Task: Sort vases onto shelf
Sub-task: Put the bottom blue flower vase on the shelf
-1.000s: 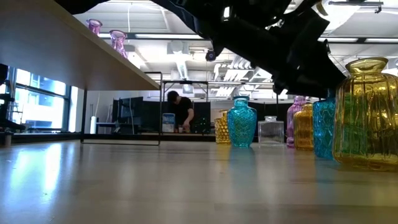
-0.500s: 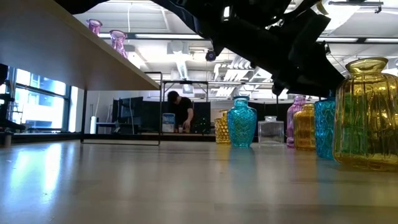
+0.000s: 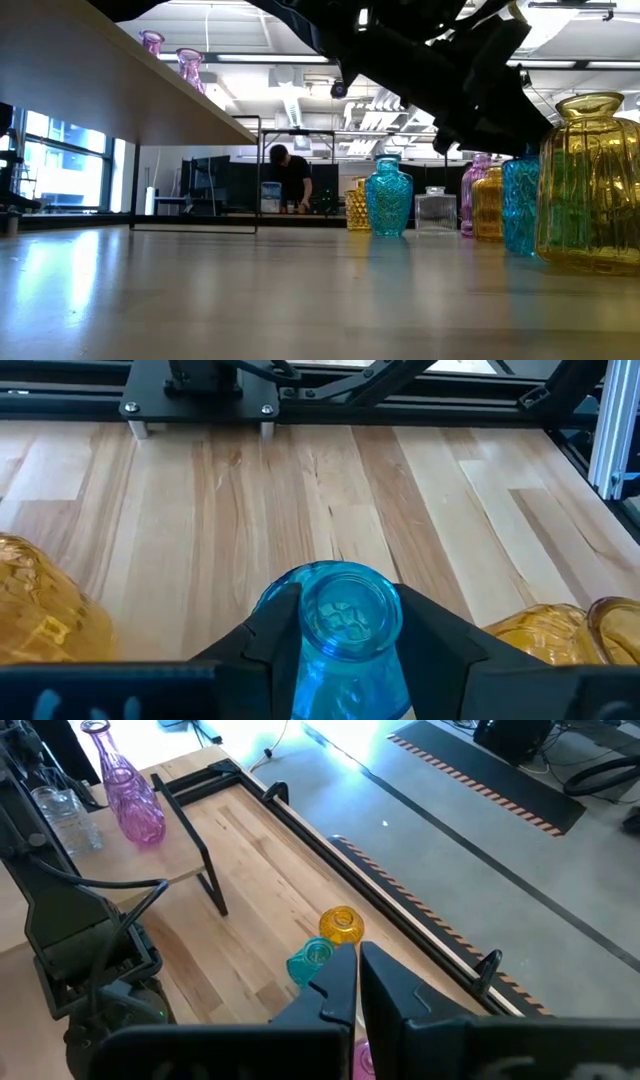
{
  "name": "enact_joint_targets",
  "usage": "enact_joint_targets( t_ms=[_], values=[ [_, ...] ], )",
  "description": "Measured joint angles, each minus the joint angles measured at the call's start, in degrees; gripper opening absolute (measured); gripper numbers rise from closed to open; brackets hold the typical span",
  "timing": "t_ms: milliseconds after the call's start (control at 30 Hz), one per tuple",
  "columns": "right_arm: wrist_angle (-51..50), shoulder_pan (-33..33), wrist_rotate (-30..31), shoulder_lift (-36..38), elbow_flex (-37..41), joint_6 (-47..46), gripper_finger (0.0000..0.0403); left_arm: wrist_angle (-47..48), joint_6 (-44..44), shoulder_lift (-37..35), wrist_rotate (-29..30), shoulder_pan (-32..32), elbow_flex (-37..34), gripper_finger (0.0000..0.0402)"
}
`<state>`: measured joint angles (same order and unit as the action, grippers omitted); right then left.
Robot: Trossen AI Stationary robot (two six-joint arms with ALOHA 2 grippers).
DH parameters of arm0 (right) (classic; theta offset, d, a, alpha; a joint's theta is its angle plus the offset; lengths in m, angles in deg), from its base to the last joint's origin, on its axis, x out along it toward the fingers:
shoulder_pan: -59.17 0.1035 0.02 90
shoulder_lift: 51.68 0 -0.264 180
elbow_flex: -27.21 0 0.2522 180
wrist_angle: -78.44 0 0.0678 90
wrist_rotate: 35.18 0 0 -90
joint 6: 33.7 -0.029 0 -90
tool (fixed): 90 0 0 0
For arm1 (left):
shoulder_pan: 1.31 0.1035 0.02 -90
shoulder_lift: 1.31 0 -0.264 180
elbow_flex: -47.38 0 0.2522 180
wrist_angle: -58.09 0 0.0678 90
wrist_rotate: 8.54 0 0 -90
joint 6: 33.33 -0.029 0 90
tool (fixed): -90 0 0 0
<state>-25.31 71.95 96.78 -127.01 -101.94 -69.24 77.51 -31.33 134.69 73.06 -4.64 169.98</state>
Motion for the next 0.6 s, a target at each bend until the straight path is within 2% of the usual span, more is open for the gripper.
enact_joint_targets(
  t_ms=[467, 600],
  values=[
    [0.0, 0.0, 0.0, 0.0, 0.0, 1.5, 0.0000, 6.7, 0.1, -6.8, 0.1, 2.4, -0.1, 0.0123],
    [0.0, 0.0, 0.0, 0.0, 0.0, 1.6, 0.0000, 11.6, -0.3, -9.0, 0.1, 2.4, -0.1, 0.0123]
  ],
)
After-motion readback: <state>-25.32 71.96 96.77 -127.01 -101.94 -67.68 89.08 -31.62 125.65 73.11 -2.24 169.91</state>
